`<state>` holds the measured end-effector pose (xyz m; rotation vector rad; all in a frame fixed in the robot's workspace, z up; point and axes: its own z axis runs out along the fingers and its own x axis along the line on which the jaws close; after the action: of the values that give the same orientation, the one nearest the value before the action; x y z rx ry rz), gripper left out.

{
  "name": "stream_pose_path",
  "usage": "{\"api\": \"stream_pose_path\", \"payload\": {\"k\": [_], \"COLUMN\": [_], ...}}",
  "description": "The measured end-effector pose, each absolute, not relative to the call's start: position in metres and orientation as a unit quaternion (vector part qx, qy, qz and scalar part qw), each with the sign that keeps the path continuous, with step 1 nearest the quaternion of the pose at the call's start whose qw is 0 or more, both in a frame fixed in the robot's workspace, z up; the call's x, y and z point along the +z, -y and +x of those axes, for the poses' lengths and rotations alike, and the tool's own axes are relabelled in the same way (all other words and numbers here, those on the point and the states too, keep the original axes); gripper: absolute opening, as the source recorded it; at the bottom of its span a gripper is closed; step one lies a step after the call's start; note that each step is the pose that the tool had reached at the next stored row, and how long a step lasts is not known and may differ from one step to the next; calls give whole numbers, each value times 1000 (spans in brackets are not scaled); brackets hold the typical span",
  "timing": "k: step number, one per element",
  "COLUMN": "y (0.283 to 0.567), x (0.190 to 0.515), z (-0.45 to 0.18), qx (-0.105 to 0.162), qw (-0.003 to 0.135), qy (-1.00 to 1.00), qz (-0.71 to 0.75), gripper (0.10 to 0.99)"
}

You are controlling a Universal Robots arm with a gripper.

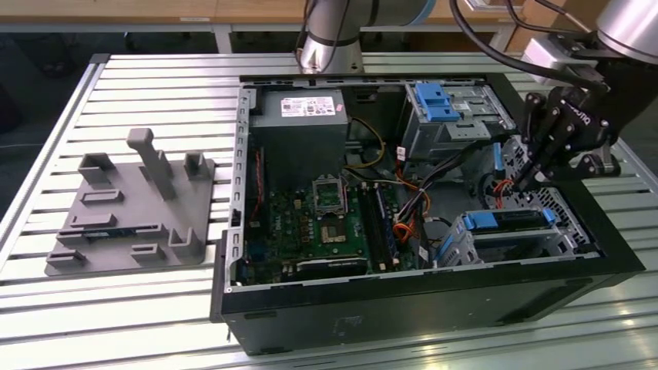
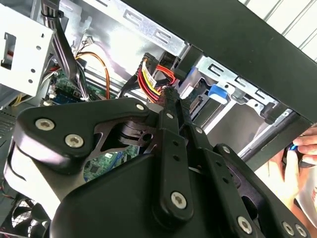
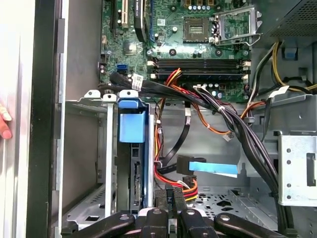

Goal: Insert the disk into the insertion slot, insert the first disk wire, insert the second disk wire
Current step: 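Insert the first disk wire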

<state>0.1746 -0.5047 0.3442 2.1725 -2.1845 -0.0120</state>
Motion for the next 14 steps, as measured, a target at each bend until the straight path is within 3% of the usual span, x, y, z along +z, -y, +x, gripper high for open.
{"api": "stream_pose_path", "payload": {"k": [7, 14], "y": [517, 535], "x": [344, 344], "z": [174, 174], "qx": [-19, -22], "qw": [14, 12], "qy": [709, 708], "qz": [705, 705], "gripper": [169, 169]}}
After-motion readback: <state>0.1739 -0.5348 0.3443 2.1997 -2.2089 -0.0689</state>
